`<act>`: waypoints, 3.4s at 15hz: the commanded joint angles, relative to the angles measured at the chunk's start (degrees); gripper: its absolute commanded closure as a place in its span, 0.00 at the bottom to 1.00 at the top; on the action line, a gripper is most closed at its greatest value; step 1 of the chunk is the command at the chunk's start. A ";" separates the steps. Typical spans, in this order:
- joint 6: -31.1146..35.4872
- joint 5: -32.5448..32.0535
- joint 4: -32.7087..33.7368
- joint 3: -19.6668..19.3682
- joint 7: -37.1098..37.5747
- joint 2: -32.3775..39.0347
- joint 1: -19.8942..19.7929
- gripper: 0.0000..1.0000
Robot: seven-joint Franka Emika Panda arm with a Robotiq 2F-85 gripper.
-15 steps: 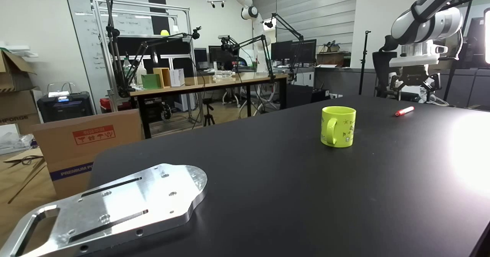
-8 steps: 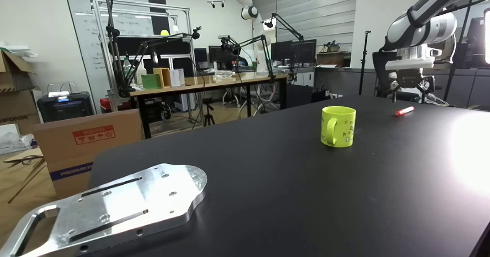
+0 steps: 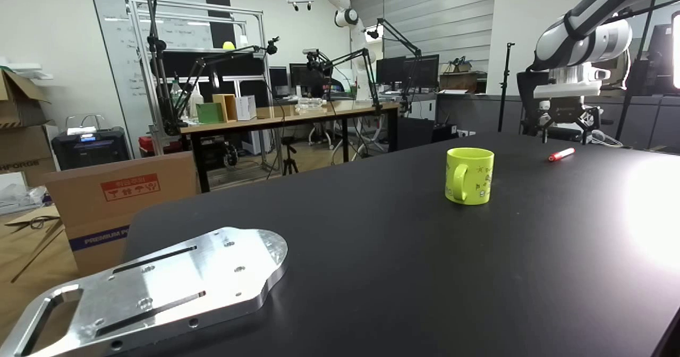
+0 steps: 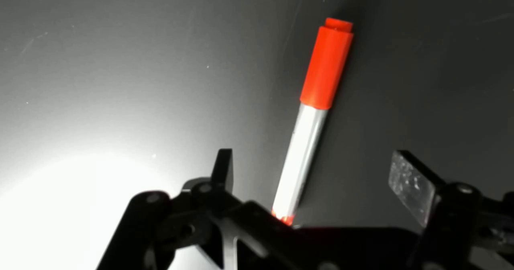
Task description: Put the marker in the cup
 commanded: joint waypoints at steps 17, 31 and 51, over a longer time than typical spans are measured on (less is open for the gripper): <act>5.47 3.57 -1.76 0.27 6.52 2.20 1.35 0.66; -7.07 8.58 -2.01 8.14 1.45 -2.36 1.32 0.94; -59.06 8.72 11.11 13.21 -1.44 -6.43 6.08 0.94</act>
